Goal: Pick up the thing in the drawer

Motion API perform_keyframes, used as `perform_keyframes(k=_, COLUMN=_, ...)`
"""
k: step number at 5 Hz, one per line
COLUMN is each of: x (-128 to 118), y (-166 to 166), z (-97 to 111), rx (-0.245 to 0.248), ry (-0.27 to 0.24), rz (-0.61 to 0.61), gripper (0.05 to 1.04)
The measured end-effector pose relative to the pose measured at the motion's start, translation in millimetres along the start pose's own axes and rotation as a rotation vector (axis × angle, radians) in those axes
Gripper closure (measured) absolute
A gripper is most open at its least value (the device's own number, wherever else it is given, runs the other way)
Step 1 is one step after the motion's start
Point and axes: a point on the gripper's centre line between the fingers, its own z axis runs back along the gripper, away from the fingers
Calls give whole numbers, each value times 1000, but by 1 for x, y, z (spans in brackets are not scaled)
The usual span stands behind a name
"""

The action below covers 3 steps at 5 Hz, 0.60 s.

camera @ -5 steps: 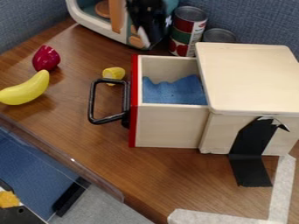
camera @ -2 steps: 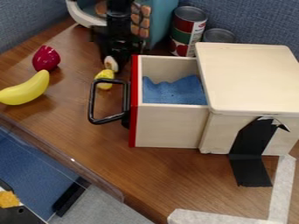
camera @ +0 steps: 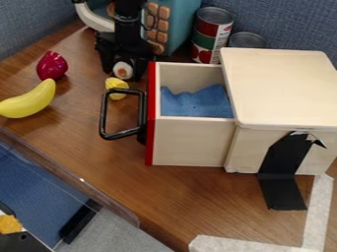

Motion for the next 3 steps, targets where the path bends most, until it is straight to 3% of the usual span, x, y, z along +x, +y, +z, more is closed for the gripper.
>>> perform_keyframes(k=1, x=0, y=1, z=37, rx=-63, ry=-70, rz=33, gripper=78)
perform_keyframes(k=2, x=-10, y=12, z=69, rx=-121, ry=-106, rz=66, gripper=83)
perform_keyframes(k=3, x=-21, y=22, z=91, rx=-145, ry=-140, rz=57, gripper=83)
